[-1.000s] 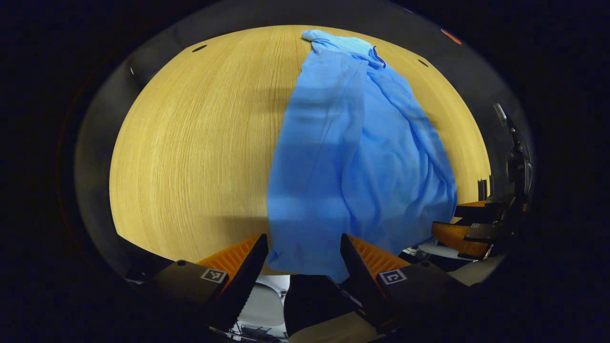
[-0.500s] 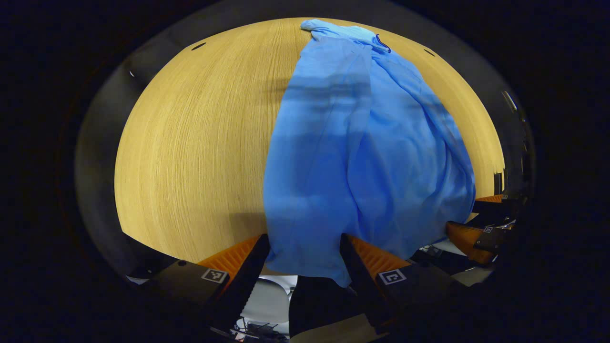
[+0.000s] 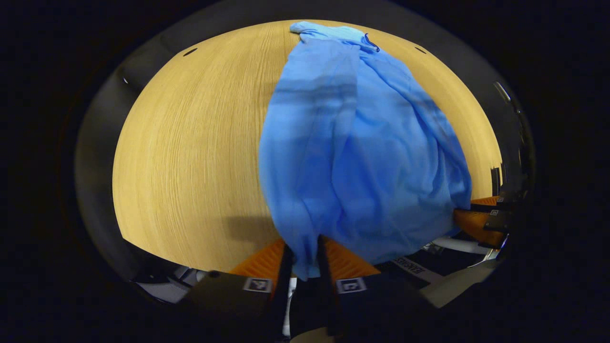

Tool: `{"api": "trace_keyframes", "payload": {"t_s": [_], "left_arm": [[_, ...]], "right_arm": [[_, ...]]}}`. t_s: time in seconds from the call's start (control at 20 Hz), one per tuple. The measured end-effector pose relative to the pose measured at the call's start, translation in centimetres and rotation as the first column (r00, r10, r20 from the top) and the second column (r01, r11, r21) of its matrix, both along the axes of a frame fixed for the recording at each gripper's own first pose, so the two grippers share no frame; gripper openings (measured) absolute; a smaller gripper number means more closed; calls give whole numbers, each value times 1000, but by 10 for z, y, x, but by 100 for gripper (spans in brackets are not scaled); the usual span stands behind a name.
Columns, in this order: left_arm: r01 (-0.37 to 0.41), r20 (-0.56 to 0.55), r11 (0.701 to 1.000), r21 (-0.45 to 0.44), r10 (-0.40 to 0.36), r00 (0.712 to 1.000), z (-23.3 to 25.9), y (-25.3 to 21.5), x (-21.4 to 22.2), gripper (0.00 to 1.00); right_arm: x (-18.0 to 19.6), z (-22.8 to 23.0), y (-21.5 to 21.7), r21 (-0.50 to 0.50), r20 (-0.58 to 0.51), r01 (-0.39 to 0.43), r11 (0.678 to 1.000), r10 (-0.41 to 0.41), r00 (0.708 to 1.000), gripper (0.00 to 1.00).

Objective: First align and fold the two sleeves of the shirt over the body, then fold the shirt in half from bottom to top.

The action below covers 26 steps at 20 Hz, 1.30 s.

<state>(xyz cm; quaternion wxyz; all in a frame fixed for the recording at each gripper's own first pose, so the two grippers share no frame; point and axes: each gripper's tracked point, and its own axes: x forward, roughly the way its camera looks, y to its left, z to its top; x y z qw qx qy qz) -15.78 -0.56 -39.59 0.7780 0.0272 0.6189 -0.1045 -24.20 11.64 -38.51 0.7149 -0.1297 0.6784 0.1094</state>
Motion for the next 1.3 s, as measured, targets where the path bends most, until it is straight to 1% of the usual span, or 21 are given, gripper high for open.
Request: {"api": "trace_keyframes", "payload": {"t_s": [0.05, 0.1, 0.2, 0.3, 0.45, 0.5, 0.6, 0.7, 0.75, 0.8, 1.0, 1.2, 1.3], "left_arm": [[-9, 7, 1000, -15, 9, 1000, -1, -1, 4, 24], [-18, 26, 999, -40, 19, 999, -3, -2, 10, 8], [-47, 23, 996, -71, 49, 999, -6, -3, 20, 4], [-64, 43, 996, -66, 67, 997, -5, 0, 37, 4], [-66, 98, 995, -78, 74, 992, 5, 0, 74, 4], [-69, 118, 994, -85, 79, 990, 15, -8, 57, 4], [-62, 168, 994, -85, 75, 983, 27, 1, 99, 4], [-55, 217, 995, -84, 72, 974, 38, 4, 129, 4], [-51, 239, 995, -85, 70, 969, 45, 5, 145, 5], [-52, 261, 995, -89, 74, 962, 53, 5, 160, 4], [-27, 367, 997, -76, 53, 929, 84, 7, 228, 4], [-18, 413, 996, -88, 53, 909, 102, 3, 283, 3], [-18, 450, 995, -99, 61, 891, 114, 0, 316, 4]], "right_arm": [[1, -1, 0, 9, 1, 17, 1000, -17, 1000, 10], [2, -1, 0, 20, -2, 33, 999, -33, 999, 3], [6, 0, 1, 45, -1, 60, 997, -60, 998, 1], [18, 6, -1, 50, 27, 81, 995, -83, 996, 0], [44, 19, 3, 78, 90, 88, 993, -95, 991, 0], [52, 24, 7, 95, 104, 92, 991, -102, 989, 0], [76, 34, 12, 124, 141, 97, 987, -114, 983, 1], [104, 45, 13, 132, 189, 84, 988, -109, 976, 0], [120, 51, 15, 136, 212, 78, 988, -106, 971, 0], [135, 56, 16, 142, 235, 75, 987, -107, 966, 0], [206, 83, 21, 153, 346, 50, 987, -101, 933, 0], [271, 106, 29, 162, 431, 36, 986, -103, 897, 0], [302, 110, 31, 155, 469, 29, 988, -99, 878, 0]]}}
